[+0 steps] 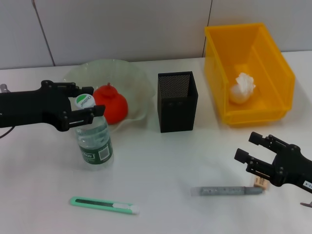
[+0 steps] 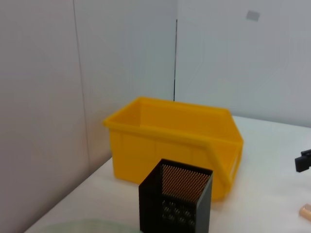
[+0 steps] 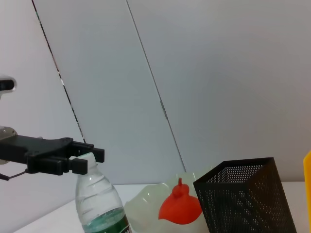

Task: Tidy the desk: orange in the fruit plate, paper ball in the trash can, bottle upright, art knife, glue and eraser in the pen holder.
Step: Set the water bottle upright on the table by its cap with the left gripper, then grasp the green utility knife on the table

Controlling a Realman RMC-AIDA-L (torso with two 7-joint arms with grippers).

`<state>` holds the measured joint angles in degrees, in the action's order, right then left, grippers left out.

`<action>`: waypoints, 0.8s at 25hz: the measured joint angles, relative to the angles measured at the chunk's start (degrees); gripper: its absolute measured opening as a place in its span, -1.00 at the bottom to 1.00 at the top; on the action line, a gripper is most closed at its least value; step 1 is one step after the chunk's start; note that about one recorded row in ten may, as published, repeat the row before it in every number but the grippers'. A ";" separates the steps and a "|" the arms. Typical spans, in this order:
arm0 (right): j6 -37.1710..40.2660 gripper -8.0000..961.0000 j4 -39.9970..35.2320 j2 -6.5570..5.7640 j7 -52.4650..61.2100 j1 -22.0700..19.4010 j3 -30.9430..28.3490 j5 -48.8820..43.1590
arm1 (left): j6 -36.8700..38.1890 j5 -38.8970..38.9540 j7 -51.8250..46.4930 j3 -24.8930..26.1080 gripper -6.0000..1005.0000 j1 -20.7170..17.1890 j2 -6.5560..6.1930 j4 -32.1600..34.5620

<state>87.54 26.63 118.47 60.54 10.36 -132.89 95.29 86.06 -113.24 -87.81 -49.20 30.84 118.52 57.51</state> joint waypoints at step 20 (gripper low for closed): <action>15.48 0.61 4.54 -0.94 4.46 -1.18 -21.27 0.16 | 15.21 24.62 23.37 -1.61 0.66 -9.53 -0.06 -12.23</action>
<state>103.03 31.17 117.53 65.00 9.19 -154.16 95.44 101.27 -88.62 -64.45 -50.81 21.31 118.47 45.27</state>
